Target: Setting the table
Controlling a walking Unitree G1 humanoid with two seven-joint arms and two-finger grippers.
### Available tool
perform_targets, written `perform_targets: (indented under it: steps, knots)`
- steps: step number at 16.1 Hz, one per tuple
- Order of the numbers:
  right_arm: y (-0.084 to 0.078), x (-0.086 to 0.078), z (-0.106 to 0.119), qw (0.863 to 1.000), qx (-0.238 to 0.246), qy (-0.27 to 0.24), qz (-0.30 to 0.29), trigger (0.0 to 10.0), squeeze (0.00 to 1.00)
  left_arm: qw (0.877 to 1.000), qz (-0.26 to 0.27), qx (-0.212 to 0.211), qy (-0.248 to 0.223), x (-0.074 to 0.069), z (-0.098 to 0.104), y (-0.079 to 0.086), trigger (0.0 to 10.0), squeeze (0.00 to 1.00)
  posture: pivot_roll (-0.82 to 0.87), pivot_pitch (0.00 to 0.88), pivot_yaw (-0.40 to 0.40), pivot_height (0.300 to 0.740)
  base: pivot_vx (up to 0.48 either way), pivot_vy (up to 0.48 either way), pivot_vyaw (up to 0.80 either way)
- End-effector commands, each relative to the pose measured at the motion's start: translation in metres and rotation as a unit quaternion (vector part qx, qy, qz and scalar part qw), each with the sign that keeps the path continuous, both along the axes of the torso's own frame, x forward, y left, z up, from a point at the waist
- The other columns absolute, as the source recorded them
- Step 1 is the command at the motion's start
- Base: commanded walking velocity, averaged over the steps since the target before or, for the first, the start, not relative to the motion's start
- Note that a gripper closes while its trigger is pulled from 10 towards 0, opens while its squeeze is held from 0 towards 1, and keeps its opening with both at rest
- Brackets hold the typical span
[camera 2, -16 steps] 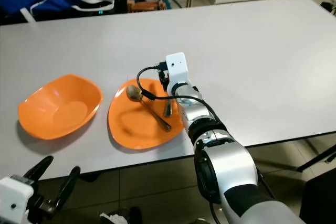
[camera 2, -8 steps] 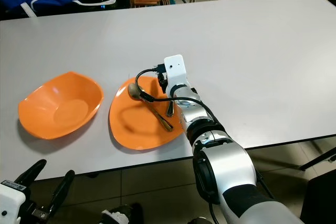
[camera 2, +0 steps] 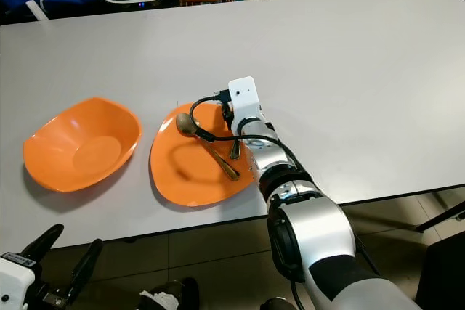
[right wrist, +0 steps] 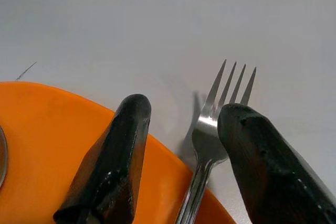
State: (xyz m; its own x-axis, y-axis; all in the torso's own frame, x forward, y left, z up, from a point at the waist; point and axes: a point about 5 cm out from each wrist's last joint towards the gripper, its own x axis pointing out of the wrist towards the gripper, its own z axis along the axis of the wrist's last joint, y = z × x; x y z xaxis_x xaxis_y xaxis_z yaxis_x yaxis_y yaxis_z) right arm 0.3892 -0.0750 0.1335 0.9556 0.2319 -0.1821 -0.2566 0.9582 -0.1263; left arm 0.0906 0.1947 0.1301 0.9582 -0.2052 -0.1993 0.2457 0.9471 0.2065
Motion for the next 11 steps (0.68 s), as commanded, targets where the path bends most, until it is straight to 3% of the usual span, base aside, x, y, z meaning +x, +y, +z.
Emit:
perform_targets:
  steps: [1, 8, 9, 10, 11]
  knots:
    - [0.003, 0.0, 0.002, 1.0, 0.007, -0.002, 0.004, 10.0, 0.0, 1.0, 0.005, 0.004, 0.0, -0.001, 0.004, 0.003, 10.0, 0.0, 0.19, 0.159, 0.085, 0.74, 0.0, 0.0, 0.0]
    - [0.008, -0.001, 0.003, 1.0, 0.004, -0.011, 0.014, 10.0, 0.0, 1.0, 0.028, 0.01, -0.009, 0.003, 0.006, 0.016, 10.0, 0.0, 0.18, 0.155, 0.088, 0.74, 0.0, 0.0, 0.0]
    - [0.009, -0.001, 0.002, 1.0, 0.004, -0.01, 0.017, 10.0, 0.0, 0.999, 0.016, 0.008, -0.027, 0.029, 0.015, 0.001, 10.0, 0.0, 0.18, 0.156, 0.09, 0.74, 0.0, 0.0, 0.0]
    - [0.01, -0.002, 0.001, 1.0, 0.004, -0.01, 0.018, 10.0, 0.0, 0.999, 0.009, 0.008, -0.036, 0.044, 0.019, -0.008, 10.0, 0.0, 0.18, 0.155, 0.09, 0.74, 0.322, 0.356, 0.0]
    - [0.01, -0.002, 0.001, 1.0, 0.004, -0.01, 0.019, 10.0, 0.0, 0.999, 0.007, 0.009, -0.037, 0.047, 0.018, -0.008, 10.0, 0.0, 0.18, 0.155, 0.091, 0.74, 0.322, 0.356, 0.0]
